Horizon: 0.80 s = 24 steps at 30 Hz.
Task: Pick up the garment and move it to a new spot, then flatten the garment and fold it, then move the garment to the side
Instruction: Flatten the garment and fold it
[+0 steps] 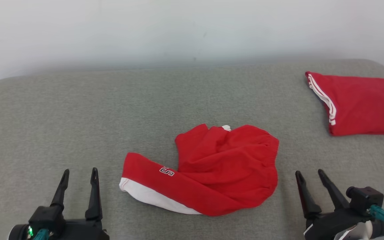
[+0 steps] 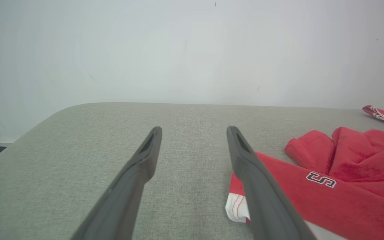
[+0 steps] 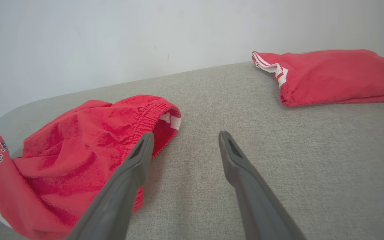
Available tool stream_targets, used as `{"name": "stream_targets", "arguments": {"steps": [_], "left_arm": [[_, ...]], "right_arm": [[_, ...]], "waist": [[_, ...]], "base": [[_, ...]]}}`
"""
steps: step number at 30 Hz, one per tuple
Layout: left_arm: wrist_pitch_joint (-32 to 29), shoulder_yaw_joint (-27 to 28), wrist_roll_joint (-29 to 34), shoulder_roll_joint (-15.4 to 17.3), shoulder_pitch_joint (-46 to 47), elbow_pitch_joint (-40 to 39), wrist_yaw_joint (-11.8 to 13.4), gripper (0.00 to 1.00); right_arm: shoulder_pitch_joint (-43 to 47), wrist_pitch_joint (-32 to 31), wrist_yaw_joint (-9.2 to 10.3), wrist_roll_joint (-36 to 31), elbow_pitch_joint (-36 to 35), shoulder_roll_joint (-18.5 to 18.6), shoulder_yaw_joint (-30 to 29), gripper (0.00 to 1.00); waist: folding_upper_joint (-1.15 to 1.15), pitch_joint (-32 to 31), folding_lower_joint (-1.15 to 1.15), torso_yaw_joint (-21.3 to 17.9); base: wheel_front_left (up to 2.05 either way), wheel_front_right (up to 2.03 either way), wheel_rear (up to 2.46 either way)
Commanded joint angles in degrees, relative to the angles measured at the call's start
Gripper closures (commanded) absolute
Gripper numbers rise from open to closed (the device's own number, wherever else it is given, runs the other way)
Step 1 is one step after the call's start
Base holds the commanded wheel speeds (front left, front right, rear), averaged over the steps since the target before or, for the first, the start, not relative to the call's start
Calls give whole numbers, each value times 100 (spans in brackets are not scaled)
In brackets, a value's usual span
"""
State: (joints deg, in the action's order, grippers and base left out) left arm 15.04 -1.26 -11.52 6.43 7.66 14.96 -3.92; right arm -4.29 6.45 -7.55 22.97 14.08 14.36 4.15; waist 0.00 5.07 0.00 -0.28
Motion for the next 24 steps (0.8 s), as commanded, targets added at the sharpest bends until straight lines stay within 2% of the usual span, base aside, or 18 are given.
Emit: {"name": "stream_targets", "arguments": {"steps": [1,11,20,21,22,23,24], "left_arm": [[17,29,73,-13,-96,-76,26,0],[17,677,351,-100,-842,-1099,153,0],[17,598,555,-188,-1091,-1050,67,0],[17,582,565,-199,-1098,-1038,65,0],[17,570,567,-208,-1101,-1026,57,0],[17,551,571,-218,-1108,-1004,42,0],[17,533,581,-226,-1109,-993,54,0]], "right_arm": [[69,-31,12,51,15,21,24,0],[142,-640,12,327,211,227,495,0],[-145,-1059,12,628,593,364,945,0],[-186,-1101,12,633,671,378,992,35],[-235,-1102,12,638,734,394,1046,87],[-277,-1085,12,669,800,396,1079,100],[-311,-1064,12,699,851,401,1132,100]], "waist": [[0,-124,0,178],[0,-297,0,519],[0,-370,0,679],[0,-379,0,686],[0,-387,0,692],[0,-395,0,694],[0,-402,0,694]], "base": [[0,0,0],[0,0,0],[0,0,0],[0,0,0],[0,0,0],[0,0,0],[0,0,0]]}}
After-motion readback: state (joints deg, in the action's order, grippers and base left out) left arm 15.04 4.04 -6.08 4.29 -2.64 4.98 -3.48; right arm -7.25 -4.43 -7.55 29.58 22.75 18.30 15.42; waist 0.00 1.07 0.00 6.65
